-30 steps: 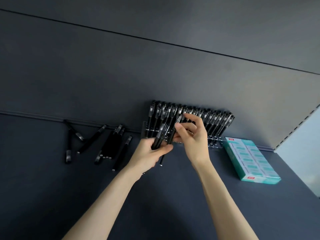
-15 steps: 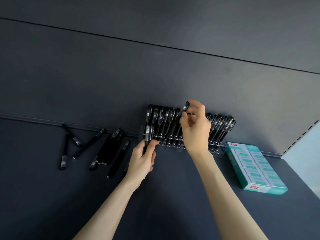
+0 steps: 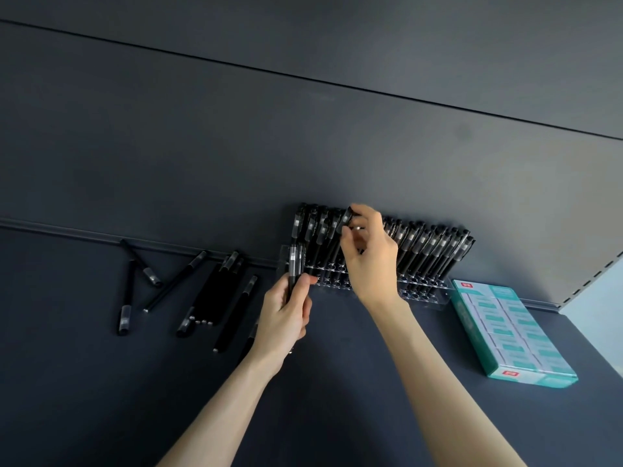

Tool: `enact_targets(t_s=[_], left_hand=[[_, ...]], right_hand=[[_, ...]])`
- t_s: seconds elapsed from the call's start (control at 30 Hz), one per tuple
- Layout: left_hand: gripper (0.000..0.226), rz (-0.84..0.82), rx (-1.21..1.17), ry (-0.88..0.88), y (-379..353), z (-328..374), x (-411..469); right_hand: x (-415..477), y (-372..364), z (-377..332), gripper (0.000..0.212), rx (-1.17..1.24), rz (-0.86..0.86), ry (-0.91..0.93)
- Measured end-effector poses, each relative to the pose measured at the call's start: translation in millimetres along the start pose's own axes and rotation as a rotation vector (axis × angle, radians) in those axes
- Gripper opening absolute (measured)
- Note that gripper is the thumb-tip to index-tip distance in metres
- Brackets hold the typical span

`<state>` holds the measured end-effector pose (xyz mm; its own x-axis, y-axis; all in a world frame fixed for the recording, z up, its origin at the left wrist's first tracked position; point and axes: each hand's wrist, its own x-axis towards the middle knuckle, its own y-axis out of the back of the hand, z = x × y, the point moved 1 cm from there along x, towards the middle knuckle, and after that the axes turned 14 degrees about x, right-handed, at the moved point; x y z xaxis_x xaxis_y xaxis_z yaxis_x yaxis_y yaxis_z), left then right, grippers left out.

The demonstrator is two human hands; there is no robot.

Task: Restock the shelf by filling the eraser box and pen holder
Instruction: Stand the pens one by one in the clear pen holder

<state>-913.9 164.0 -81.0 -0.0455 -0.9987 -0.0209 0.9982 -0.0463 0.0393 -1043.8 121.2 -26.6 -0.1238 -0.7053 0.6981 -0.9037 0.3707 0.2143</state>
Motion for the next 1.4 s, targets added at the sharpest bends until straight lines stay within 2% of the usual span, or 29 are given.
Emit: enact_targets(t_s=[0.43, 0.63, 0.7, 0.77, 0.87, 0.93, 1.1, 1.23, 1.4], left_hand=[[0.020, -0.021, -0.012, 0.027, -0.4, -0.6, 0.1], [0.020, -0.093, -0.015, -0.020, -2.7, 2.2, -4.9], [0.021, -0.128, -0.012, -0.039, -2.6, 3.0, -6.8], [0.021, -0.181, -0.020, -0.061, -2.0, 3.9, -8.2], [0.022, -0.270, -0.031, -0.087, -2.8, 5.0, -10.7], [0.022, -0.298, -0.010, -0.087, -3.9, 4.3, -11.7], [0.023, -0.281, 0.034, -0.103, -6.5, 3.3, -11.1], [0.025, -0.262, 0.043, -0.084, -7.7, 3.2, -10.2], [0.022, -0.281, 0.005, -0.042, -7.8, 2.0, -8.9]], right_hand=[[9.0, 2.1, 0.6, 0.026, -0.162, -0.123, -0.057], [2.7, 4.1, 3.0, 0.026, -0.191, -0.168, -0.092], [-1.4, 7.2, -2.2, 0.023, -0.134, -0.116, -0.128], [-7.3, 11.3, -10.8, 0.018, 0.035, -0.064, -0.217], [-18.2, 18.0, -18.4, 0.017, 0.318, -0.159, -0.402], [-23.8, 22.9, -18.6, 0.020, 0.414, -0.217, -0.459], [-23.2, 37.6, -17.0, 0.021, 0.555, -0.071, -0.485], [-26.9, 34.9, -18.8, 0.033, 0.540, -0.148, -0.482], [-22.3, 36.9, -20.6, 0.035, 0.590, -0.172, -0.487]])
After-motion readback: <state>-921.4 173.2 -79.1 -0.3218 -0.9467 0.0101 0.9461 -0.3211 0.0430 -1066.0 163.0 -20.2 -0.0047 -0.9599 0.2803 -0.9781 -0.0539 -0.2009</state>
